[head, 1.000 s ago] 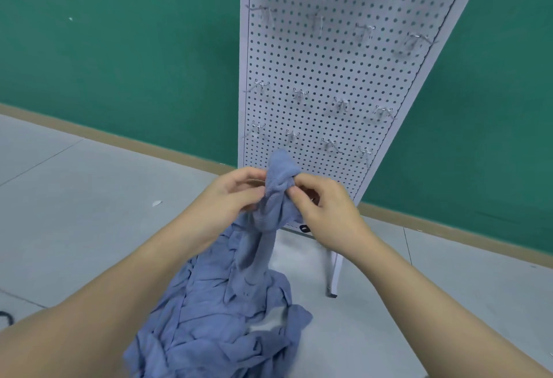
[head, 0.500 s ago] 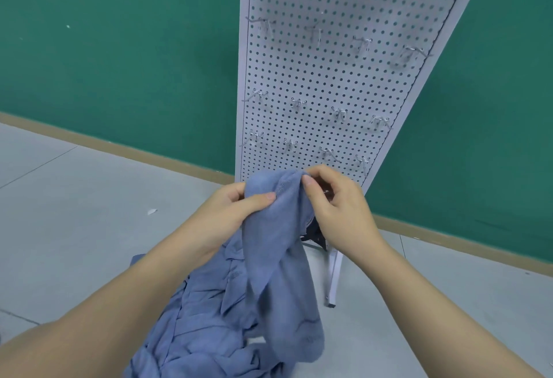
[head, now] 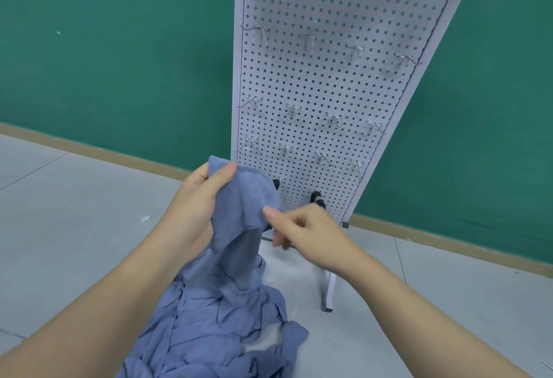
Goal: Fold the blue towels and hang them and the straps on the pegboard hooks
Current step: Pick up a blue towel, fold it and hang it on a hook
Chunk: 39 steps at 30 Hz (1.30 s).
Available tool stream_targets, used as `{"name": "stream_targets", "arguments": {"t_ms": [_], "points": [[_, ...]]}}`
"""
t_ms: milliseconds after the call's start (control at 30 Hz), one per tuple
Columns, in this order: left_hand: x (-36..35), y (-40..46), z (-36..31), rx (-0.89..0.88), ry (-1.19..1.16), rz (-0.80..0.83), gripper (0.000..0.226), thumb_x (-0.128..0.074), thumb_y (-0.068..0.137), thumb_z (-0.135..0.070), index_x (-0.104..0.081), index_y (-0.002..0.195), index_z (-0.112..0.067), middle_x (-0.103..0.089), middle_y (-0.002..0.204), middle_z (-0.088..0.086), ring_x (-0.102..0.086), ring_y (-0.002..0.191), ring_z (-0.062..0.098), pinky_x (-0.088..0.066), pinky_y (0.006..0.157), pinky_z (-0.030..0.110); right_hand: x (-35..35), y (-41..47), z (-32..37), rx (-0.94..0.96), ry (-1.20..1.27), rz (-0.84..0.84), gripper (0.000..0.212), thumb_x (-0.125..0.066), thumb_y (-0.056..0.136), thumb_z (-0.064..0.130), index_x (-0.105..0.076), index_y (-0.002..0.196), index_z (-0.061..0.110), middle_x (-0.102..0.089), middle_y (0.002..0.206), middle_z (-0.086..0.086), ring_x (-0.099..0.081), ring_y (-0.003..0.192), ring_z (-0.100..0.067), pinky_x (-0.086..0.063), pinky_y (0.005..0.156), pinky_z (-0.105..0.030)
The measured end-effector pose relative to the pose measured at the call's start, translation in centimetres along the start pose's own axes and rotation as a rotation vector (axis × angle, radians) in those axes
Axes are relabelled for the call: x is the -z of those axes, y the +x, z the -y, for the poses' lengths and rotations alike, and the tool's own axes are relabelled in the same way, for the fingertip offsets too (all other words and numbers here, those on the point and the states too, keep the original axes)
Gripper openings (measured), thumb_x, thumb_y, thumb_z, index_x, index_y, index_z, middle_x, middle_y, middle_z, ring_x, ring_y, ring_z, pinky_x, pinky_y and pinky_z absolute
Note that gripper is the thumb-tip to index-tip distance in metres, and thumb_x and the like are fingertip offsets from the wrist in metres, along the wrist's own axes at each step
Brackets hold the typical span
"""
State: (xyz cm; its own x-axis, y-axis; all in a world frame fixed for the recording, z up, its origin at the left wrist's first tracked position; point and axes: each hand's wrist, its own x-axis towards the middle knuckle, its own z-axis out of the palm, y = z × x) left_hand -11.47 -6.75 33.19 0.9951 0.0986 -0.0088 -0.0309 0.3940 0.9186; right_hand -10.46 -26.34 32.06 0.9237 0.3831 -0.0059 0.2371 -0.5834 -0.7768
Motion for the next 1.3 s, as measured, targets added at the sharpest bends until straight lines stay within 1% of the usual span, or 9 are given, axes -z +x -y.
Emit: {"name": "stream_targets", "arguments": {"t_ms": [133, 333, 467, 567, 700, 833, 967, 1167, 1300], "points": [[0.1, 0.2, -0.1, 0.025, -0.081, 0.001, 0.019, -0.055, 0.105, -0.025, -0.068, 0.108, -0.011, -0.075, 0.104, 0.012, -0.073, 0.095, 0.022, -0.061, 0.077, 0.032, -2.1, 0.2, -0.6, 0.053, -0.042, 0.049, 0.046, -0.067, 0.088, 0.064, -0.076, 0.093, 0.019, -0.075, 0.089, -0.001, -0.065, 0.076, -0.011, -0.053, 0.074, -0.029], [0.1, 0.2, 0.0, 0.002, -0.056, -0.005, 0.021, -0.054, 0.105, -0.021, -0.067, 0.111, -0.006, -0.076, 0.101, 0.012, -0.074, 0.090, 0.021, -0.061, 0.071, 0.030, -2.7, 0.9, 0.0, 0.231, 0.027, -0.151, 0.046, -0.062, 0.085, 0.062, -0.066, 0.077, 0.017, -0.064, 0.071, -0.001, -0.055, 0.066, -0.017, -0.049, 0.066, -0.039], [0.2, 0.1, 0.3, -0.005, 0.034, 0.003, 0.019, -0.057, 0.104, -0.022, -0.070, 0.107, -0.008, -0.077, 0.101, 0.014, -0.076, 0.089, 0.024, -0.060, 0.066, 0.031, -2.9, 1.2, 0.0, 0.314, 0.073, -0.246, 0.039, -0.058, 0.095, 0.047, -0.060, 0.074, 0.015, -0.050, 0.063, 0.009, -0.045, 0.059, -0.010, -0.040, 0.059, -0.031], [0.4, 0.1, 0.6, -0.035, 0.159, 0.014, 0.021, -0.065, 0.100, -0.026, -0.072, 0.108, -0.007, -0.077, 0.105, 0.018, -0.074, 0.101, 0.035, -0.057, 0.078, 0.039, -2.9, 1.5, 0.5, 0.313, 0.112, -0.319, 0.030, -0.059, 0.102, 0.030, -0.054, 0.072, 0.033, -0.049, 0.061, 0.017, -0.044, 0.058, -0.008, -0.034, 0.059, -0.019], [0.3, -0.4, 0.7, -0.122, 0.273, 0.072, 0.057, -0.074, 0.083, -0.049, -0.062, 0.101, 0.004, -0.061, 0.093, 0.037, -0.059, 0.081, 0.031, -0.044, 0.075, 0.048, -2.6, 1.4, 1.1, 0.284, 0.177, -0.429, 0.039, -0.054, 0.105, 0.025, -0.044, 0.068, 0.029, -0.044, 0.057, 0.019, -0.040, 0.055, -0.005, -0.030, 0.056, -0.017], [0.4, -0.1, 0.9, -0.193, 0.303, 0.035, 0.029, -0.058, 0.105, -0.025, -0.058, 0.089, -0.001, -0.049, 0.076, 0.014, -0.042, 0.074, 0.024, -0.036, 0.072, 0.044, -1.6, 1.4, 1.7, 0.178, 0.270, -0.490, 0.043, -0.052, 0.108, 0.024, -0.035, 0.068, 0.017, -0.032, 0.052, 0.014, -0.028, 0.053, -0.005, -0.026, 0.052, -0.023], [0.1, -0.2, 1.7, -0.242, 0.401, 0.094, 0.024, -0.058, 0.105, -0.016, -0.061, 0.094, 0.006, -0.055, 0.077, 0.007, -0.051, 0.076, 0.016, -0.046, 0.076, 0.035, -1.1, 1.2, 1.9, 0.129, 0.283, -0.392, 0.044, -0.056, 0.105, 0.029, -0.037, 0.069, 0.015, -0.031, 0.054, 0.014, -0.030, 0.055, -0.007, -0.029, 0.054, -0.026], [-0.6, -0.6, 2.2, -0.289, 0.461, 0.113, 0.019, -0.058, 0.103, -0.010, -0.061, 0.086, -0.002, -0.052, 0.062, -0.013, -0.047, 0.058, 0.004, -0.044, 0.054, 0.022, -1.0, 0.0, 2.6, 0.103, 0.157, -0.209, 0.035, -0.076, 0.092, 0.031, -0.047, 0.073, 0.028, -0.052, 0.054, 0.030, -0.049, 0.055, 0.006, -0.037, 0.056, -0.011], [-0.6, -0.7, 2.1, -0.286, 0.485, 0.156, 0.021, -0.046, 0.107, -0.002, -0.062, 0.094, -0.003, -0.056, 0.074, 0.012, -0.051, 0.067, 0.015, -0.048, 0.059, 0.028, -0.6, 0.4, 2.2, 0.024, 0.090, -0.280, 0.042, -0.075, 0.092, 0.028, -0.042, 0.068, 0.019, -0.041, 0.057, 0.013, -0.039, 0.049, -0.003, -0.034, 0.050, -0.017]]}}
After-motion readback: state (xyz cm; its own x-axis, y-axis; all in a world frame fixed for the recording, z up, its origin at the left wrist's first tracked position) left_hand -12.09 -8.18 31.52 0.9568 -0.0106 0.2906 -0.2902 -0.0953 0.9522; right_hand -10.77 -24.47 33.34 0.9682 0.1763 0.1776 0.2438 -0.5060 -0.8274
